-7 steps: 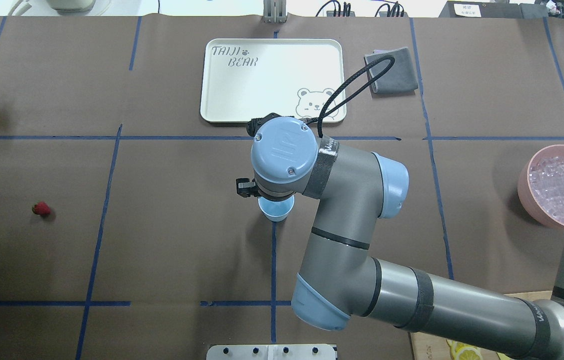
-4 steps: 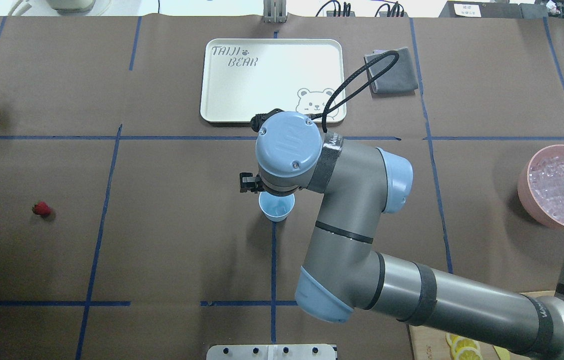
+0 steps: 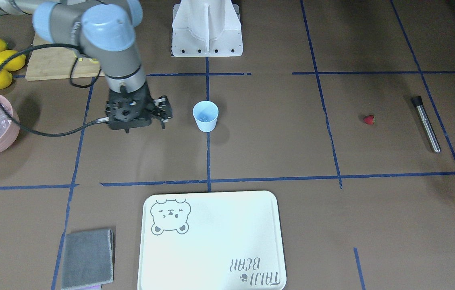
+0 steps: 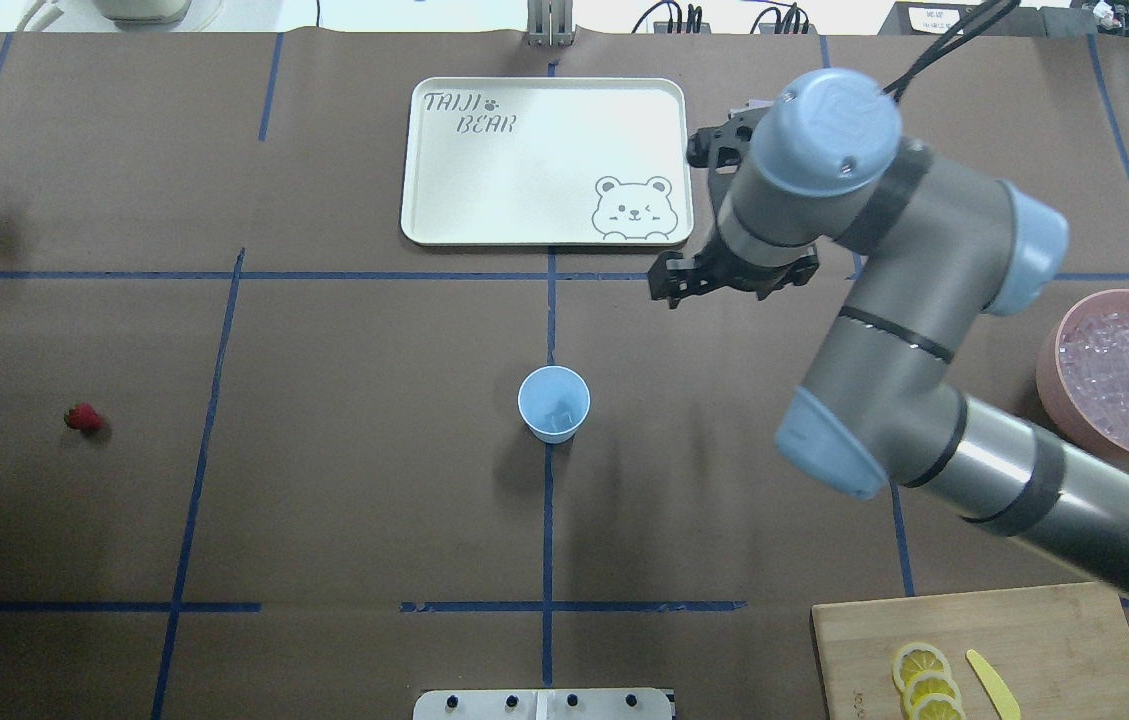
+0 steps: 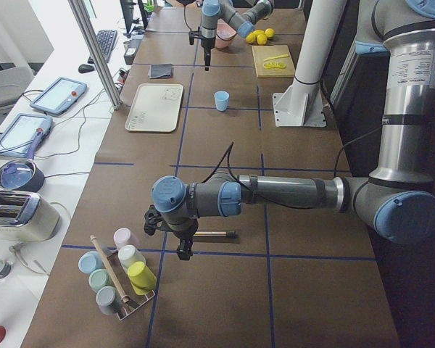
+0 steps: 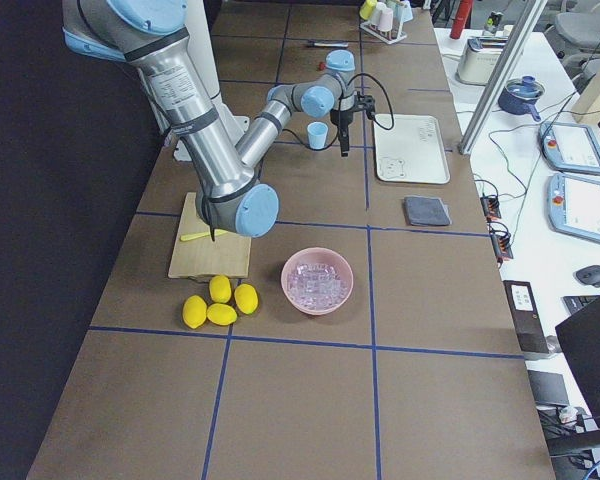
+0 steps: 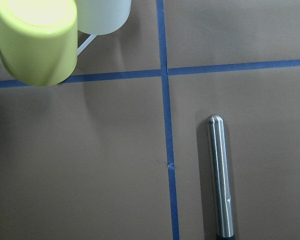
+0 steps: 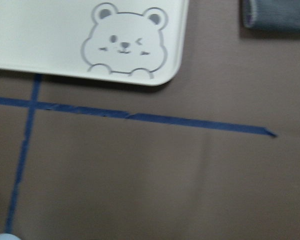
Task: Mash ice and strawberries in cup
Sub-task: 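Move the right gripper back to the pink bowl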
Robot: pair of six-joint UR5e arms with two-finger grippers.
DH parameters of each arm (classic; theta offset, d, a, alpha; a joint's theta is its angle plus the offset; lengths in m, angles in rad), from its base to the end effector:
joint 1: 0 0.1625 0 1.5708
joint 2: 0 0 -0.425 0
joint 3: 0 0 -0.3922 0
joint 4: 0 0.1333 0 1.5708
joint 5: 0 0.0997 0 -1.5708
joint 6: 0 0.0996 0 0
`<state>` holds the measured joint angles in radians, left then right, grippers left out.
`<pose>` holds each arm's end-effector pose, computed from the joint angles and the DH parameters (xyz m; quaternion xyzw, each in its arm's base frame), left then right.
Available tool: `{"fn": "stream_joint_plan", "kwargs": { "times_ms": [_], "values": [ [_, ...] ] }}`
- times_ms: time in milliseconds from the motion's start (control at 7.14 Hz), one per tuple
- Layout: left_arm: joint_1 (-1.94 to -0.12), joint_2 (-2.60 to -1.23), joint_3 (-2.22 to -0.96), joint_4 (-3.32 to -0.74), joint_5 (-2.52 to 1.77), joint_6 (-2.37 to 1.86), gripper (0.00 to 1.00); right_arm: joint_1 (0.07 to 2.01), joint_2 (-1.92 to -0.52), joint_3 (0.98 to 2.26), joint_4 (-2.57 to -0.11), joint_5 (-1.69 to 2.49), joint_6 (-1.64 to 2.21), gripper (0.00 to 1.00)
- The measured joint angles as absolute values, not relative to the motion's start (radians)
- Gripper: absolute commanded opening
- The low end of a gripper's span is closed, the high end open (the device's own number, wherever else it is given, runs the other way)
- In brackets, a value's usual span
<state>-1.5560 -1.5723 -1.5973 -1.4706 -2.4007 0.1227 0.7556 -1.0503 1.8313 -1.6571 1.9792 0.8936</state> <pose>-0.0526 -0.4881 0.6508 -0.0113 0.4041 0.0483 0.9134 -0.3906 -0.4968 0.2615 0.0751 -0.3766 -0.0329 0.9227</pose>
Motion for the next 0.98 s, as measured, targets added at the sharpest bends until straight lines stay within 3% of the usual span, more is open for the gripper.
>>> {"fn": "stream_joint_plan", "kwargs": {
  "times_ms": [420, 980],
  "values": [
    [-1.556, -1.572, -1.598, -1.471, -2.406, 0.124, 1.00, 0.953, -1.350, 1.916, -1.557, 2.091, 0.633, 0.98],
    [-1.555, -1.572, -1.606, -1.472, -2.408, 0.126, 1.00, 1.105, -1.705, 1.922, -1.303, 2.155, 0.375, 0.96]
  ]
}}
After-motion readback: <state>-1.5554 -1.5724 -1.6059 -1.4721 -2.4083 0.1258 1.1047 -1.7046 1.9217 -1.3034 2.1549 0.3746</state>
